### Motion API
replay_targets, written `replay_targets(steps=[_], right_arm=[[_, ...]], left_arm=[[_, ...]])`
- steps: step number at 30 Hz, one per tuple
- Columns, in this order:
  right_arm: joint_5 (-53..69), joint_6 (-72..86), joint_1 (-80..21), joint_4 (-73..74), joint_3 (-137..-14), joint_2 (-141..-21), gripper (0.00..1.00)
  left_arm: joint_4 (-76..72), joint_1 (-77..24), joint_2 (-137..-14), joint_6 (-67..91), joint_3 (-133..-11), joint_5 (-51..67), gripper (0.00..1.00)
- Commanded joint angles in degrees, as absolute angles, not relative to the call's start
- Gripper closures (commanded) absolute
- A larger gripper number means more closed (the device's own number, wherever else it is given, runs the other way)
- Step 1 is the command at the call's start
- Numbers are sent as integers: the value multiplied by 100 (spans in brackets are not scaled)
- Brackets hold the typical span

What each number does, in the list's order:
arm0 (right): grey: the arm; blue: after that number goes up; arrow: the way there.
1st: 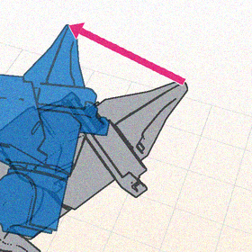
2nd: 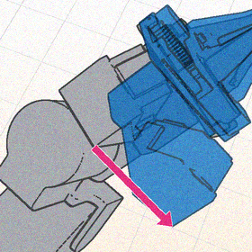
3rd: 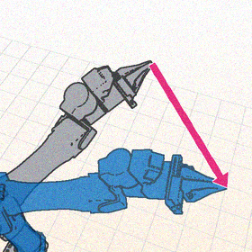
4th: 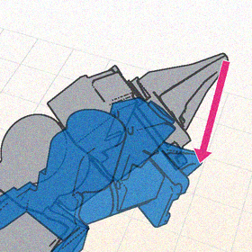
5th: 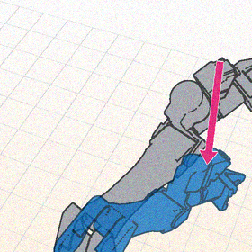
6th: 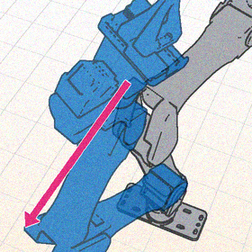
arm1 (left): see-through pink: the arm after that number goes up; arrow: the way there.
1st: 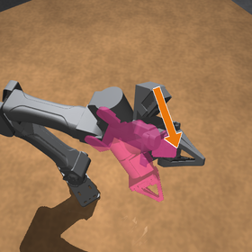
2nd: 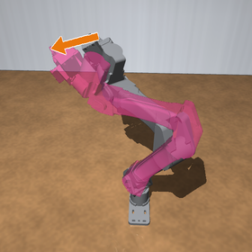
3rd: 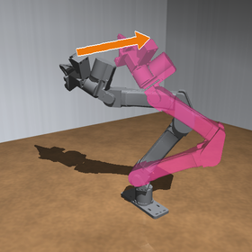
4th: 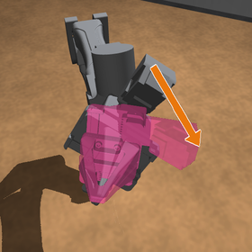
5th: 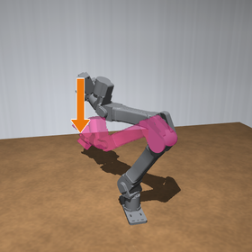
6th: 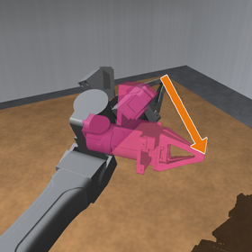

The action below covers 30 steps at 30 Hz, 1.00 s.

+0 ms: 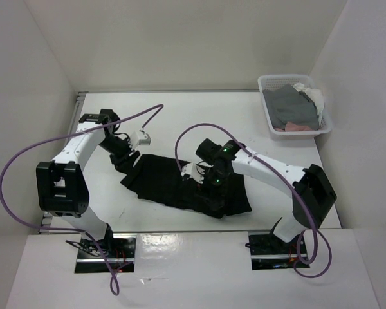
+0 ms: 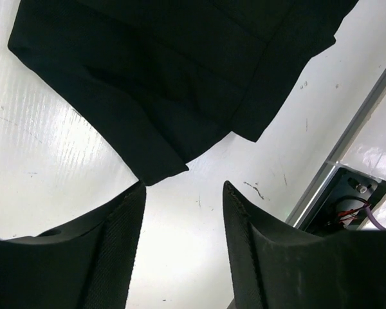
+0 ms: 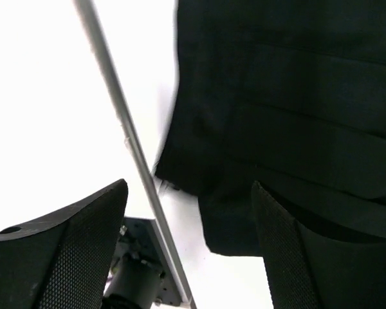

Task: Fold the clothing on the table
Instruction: Fold the skirt

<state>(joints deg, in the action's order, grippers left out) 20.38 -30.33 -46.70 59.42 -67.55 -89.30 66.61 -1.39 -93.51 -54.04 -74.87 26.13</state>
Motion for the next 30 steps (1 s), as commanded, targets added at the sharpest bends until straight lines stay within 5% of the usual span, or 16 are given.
replay_targets(steps=[1, 11, 18, 30], right_arm=[[2355, -3287, -4755, 6293, -7022, -8921, 17], [1401, -2576, -4553, 5521, -7190, -8403, 15], [826, -2198, -4254, 5010, -7172, -8867, 12], [650, -1907, -3946, 4772, -7339, -9817, 11]], left_arm=[[6680, -167, -9176, -5450, -7559, 2769, 41], [6470, -167, -9421, -4782, -8112, 3427, 23], [6188, -167, -10176, -4202, -7919, 3332, 0], [5099, -606, -10494, -2857, -7436, 2119, 0]])
